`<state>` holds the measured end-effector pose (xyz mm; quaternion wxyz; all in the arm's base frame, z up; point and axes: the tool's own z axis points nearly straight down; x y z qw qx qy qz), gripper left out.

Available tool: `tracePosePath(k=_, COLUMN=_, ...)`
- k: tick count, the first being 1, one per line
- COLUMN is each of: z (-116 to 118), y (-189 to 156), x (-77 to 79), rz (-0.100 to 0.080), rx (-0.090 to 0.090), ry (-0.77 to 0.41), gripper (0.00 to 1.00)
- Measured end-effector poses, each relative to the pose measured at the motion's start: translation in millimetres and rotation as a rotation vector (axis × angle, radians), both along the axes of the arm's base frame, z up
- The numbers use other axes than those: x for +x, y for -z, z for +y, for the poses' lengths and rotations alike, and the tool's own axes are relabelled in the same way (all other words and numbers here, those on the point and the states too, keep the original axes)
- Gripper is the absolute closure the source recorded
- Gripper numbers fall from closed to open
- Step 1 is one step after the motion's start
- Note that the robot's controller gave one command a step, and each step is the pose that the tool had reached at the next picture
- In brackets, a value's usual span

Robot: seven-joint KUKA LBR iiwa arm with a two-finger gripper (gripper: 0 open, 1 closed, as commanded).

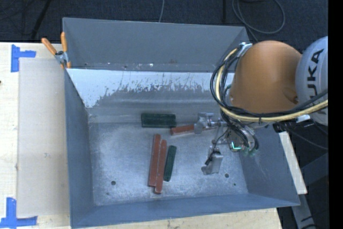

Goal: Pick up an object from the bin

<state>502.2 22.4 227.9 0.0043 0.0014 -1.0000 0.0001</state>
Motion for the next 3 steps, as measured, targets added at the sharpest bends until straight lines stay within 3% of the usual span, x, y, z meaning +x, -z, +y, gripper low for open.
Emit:
tracePosePath(k=1, z=48.9, y=124.8, x=54.9, rz=-0.002, rx=0.001, ry=-0.095, gripper=0.00)
tracePosePath(k=2, z=75.8, y=158.4, x=62.6, rz=-0.005, rx=0.004, ry=-0.676, gripper=0.00)
tracePosePath(k=3, z=77.0, y=154.7, x=66.0, rz=-0.018, rx=0.006, ry=-0.670, gripper=1.00)
